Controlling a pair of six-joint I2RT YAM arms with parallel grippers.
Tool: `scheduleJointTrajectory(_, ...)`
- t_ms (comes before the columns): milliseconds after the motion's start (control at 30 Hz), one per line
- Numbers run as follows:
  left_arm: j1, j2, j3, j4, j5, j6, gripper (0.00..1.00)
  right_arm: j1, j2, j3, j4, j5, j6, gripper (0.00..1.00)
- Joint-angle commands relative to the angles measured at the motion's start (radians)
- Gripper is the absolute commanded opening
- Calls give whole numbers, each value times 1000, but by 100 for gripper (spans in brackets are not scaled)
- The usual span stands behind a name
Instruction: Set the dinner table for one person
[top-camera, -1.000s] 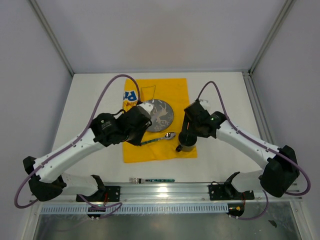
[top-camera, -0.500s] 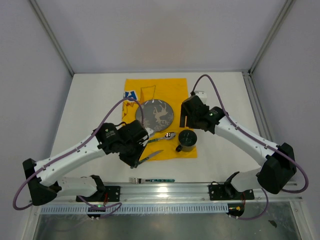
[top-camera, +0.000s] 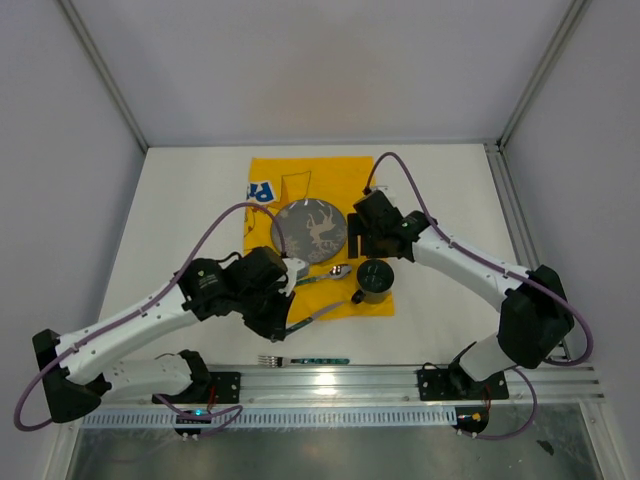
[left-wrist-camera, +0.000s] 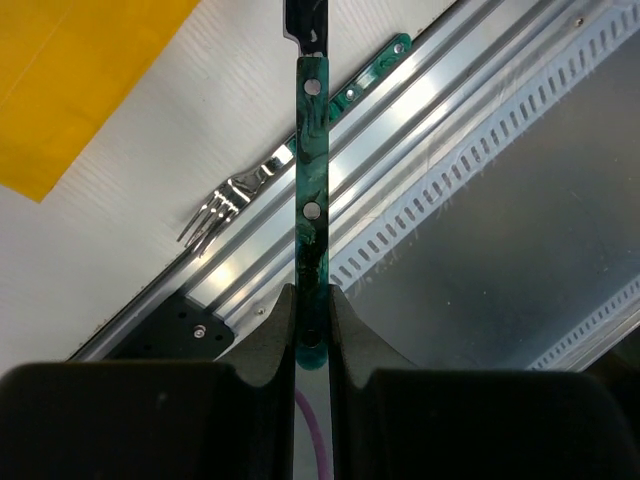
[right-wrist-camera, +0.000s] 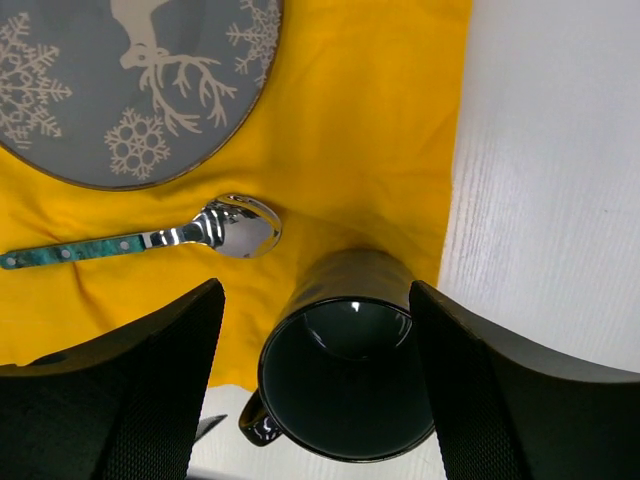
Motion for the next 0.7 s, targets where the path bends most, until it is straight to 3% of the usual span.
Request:
scheduleJointTrajectory(0, 1, -59, 8, 38, 37, -7, 0, -4, -1, 22, 72, -52, -28, 79)
scheduleJointTrajectory(200, 2, -61, 74, -45, 58, 22, 0, -4, 19, 68, 44, -44, -48, 79)
scheduleJointTrajectory(467, 1, -90, 113, -100, 1, 37, 0, -15, 1, 247, -144, -236, -3, 84)
scheduleJointTrajectory(533, 1, -84, 103, -94, 9, 45, 0, -15, -41, 261, -143, -340, -35, 84)
scheduleJointTrajectory(667, 1, -79, 103, -79, 20, 62, 0, -14, -191, 195, -49, -696, -328, 85)
